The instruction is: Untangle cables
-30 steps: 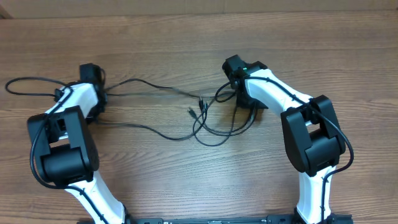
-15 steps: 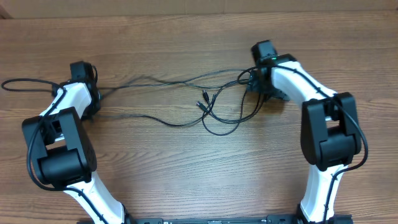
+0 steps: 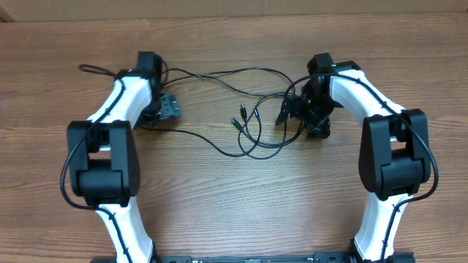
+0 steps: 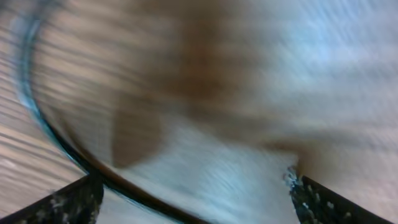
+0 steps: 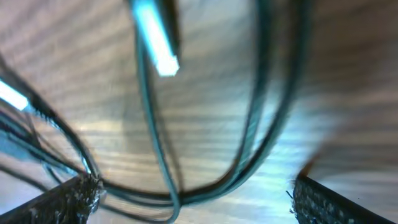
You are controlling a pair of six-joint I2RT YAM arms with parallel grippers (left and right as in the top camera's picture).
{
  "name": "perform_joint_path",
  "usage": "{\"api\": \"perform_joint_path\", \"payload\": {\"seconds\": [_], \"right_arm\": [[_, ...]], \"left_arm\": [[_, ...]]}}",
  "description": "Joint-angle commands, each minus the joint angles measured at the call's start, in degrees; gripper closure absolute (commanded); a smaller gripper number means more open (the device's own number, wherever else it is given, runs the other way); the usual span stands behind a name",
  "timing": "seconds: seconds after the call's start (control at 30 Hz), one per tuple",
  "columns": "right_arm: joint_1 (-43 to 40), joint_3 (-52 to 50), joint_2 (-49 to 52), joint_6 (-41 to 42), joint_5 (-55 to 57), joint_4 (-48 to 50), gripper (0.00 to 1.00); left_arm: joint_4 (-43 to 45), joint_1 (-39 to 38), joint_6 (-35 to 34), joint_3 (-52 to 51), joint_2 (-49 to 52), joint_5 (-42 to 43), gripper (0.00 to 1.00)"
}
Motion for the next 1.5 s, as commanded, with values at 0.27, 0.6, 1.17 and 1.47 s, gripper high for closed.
{"api": "perform_joint_path", "payload": {"seconds": [0.27,0.6,1.17,1.47], "right_arm": [[0.1,2.4,1.1,-2.3,0.2,-1.7,0.01],[-7.7,4.5,0.9,-1.2,0.2,-3.0,0.0],[-3.5,-10.2,1.0,8.9,22.4,9.6,0.04],[-3.2,-12.8,1.0,9.1,29.4,9.0,0.0]], "left_arm": [[-24.9,-4.2,2.0,21.2,4.7,14.4,0.12],[-28.7,-15.0,6.0,18.7,4.9,17.2,0.26],[-14.4,-15.1,-4.8,-5.5,4.9,-2.3,0.17],[-9.5,-4.5,-14.3,-11.5,5.0,-12.2,0.15]]}}
